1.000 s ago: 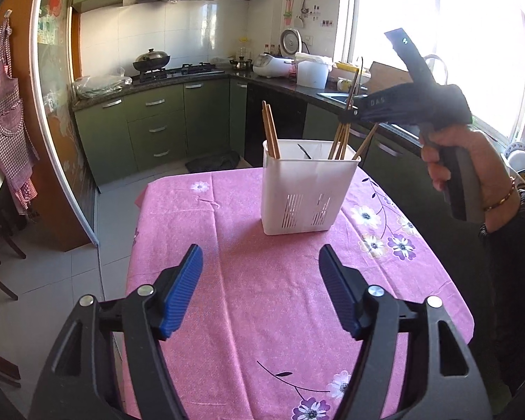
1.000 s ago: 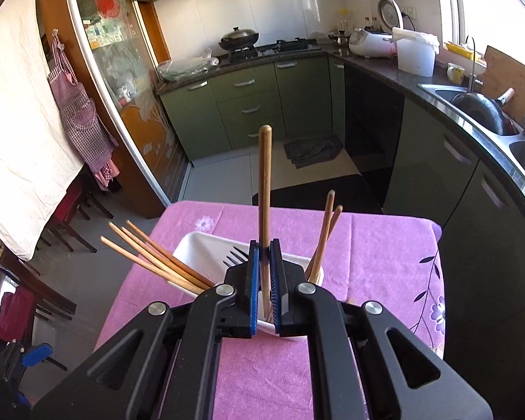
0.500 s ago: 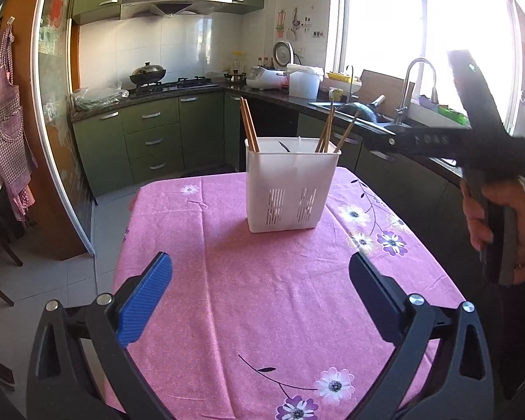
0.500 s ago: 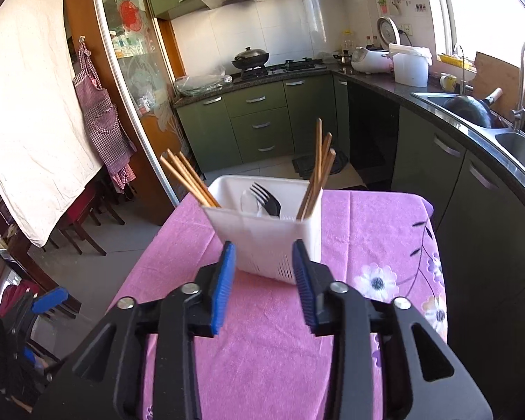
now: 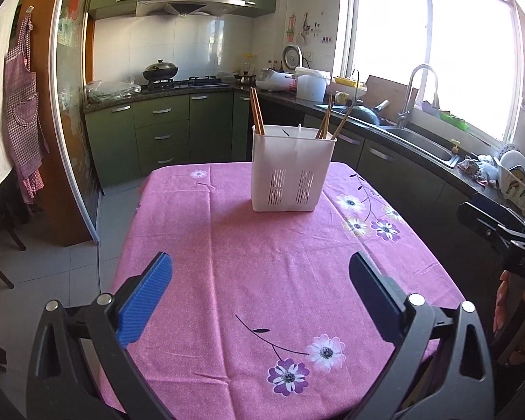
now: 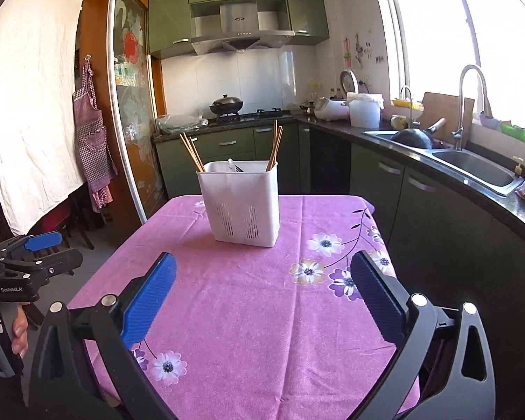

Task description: Organize utensils

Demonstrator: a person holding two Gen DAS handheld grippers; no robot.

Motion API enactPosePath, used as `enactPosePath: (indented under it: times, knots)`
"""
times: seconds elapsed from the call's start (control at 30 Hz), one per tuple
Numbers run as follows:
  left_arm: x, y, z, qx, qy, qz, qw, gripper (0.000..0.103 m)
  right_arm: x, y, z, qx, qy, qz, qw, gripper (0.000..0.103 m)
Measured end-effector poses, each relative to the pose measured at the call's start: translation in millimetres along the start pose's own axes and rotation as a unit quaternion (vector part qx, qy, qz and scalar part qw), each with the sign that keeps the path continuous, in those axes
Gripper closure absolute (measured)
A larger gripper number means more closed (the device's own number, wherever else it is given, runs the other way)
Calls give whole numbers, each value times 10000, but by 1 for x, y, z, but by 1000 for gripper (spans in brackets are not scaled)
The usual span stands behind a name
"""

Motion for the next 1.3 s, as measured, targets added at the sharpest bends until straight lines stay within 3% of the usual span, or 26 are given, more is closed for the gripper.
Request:
enactPosePath:
  times: [0.33,0.73,1.3]
  knots:
    - [-6,-28,-11,133,-90,196,9997,7,-12,-45,-1,387,-42,-252,9989,5]
    - [-3,-49,-15,226,-85,240,9994,7,-26,-49,4,370,-180,-175,9990,5]
    - [-4,-49,-15,245,-47,367,9990,7,-33,-39,3,266,-203,-46,9994,5]
Point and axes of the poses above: each gripper's, at about its wrist camera, not at the fingertips, and y roughly the way its jaws point, x to its right, z to its top, the point moved 4 cm from there along y, roughly the way its jaws point, and after that the axes turned 1 degree about z, right-handed, at the moved point
